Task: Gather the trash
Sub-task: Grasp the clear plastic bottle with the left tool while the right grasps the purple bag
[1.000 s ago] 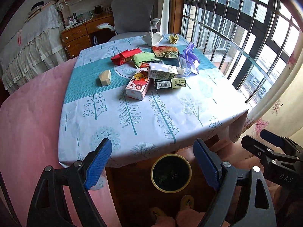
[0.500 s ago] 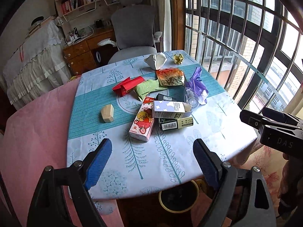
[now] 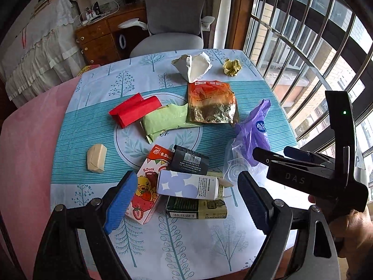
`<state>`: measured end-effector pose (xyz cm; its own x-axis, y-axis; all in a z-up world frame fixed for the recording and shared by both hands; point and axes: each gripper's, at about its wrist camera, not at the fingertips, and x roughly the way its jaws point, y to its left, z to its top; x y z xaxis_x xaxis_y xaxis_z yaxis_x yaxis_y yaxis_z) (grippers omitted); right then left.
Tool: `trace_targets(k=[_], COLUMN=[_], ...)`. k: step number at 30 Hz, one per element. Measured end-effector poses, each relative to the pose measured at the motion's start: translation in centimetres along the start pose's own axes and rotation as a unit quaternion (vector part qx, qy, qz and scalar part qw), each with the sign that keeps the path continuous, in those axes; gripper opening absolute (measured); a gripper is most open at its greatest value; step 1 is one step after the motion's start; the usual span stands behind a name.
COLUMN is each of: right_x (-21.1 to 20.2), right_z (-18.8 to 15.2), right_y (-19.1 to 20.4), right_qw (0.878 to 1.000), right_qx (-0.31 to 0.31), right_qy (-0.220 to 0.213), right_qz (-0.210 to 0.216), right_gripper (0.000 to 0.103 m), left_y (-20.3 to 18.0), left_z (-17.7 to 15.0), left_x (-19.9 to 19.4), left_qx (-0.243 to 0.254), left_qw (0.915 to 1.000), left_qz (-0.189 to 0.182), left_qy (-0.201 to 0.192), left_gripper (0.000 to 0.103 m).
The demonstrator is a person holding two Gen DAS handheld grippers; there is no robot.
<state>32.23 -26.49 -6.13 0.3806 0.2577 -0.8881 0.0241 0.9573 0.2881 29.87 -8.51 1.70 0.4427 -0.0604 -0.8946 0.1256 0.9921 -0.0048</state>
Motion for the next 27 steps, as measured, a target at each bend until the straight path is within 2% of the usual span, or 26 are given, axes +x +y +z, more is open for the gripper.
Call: trace_targets(k=[2, 3, 4, 6, 9, 11, 13, 16, 20, 27], right_x=[1.9, 2.7, 3.2, 3.5, 3.3, 3.0, 2.7, 2.2, 2.0, 2.1], right_z=[0.4, 0.4, 0.4, 0.3, 0.2, 0.2, 0.2, 0.2, 0.1, 0.0], right_y=[-0.5, -0.9, -1.3, -2.2, -3.1, -3.7, -4.4, -5.3, -6.2, -6.6], right_qw=[0.999, 0.999, 0.998, 0.997, 0.996, 0.996, 0.996, 0.996, 0.995, 0.995], right_qx=[-0.008, -0.012, -0.014, -0.015, -0.026, -0.034, -0.039, -0.037, -0.030, -0.028], right_qy=[0.029, 0.044, 0.056, 0.056, 0.056, 0.055, 0.053, 0.050, 0.055, 0.056], right_qz=[0.011, 0.016, 0.022, 0.042, 0.058, 0.057, 0.059, 0.064, 0.073, 0.083], right_gripper=[0.063, 0.052, 0.048, 0.046, 0.035, 0.032, 0.025, 0.020, 0.019, 0.019], left_y=[-0.9, -1.3, -1.7, -2.2, -3.1, -3.6, -3.8, -4.1, -4.4, -5.5], left_z=[1.0, 1.4, 1.8, 2.4, 3.2, 3.6, 3.8, 4.0, 4.2, 4.4], left_x=[1.7, 2.5, 3.3, 4.8, 7.0, 8.3, 9.3, 10.7, 12.3, 14.6], left_qx=[0.000, 0.000, 0.000, -0.001, 0.002, 0.004, 0.004, 0.003, 0.008, 0.034], left_qw=[0.9999, 0.9998, 0.9996, 0.9989, 0.9978, 0.9971, 0.9960, 0.9937, 0.9914, 0.9848], left_qz=[-0.004, -0.007, -0.011, -0.019, -0.022, -0.021, -0.026, -0.035, -0.035, -0.048], left_qy=[0.014, 0.020, 0.027, 0.042, 0.062, 0.073, 0.086, 0.107, 0.126, 0.164], left_gripper=[0.086, 0.086, 0.086, 0.086, 0.086, 0.086, 0.086, 0.086, 0.085, 0.073])
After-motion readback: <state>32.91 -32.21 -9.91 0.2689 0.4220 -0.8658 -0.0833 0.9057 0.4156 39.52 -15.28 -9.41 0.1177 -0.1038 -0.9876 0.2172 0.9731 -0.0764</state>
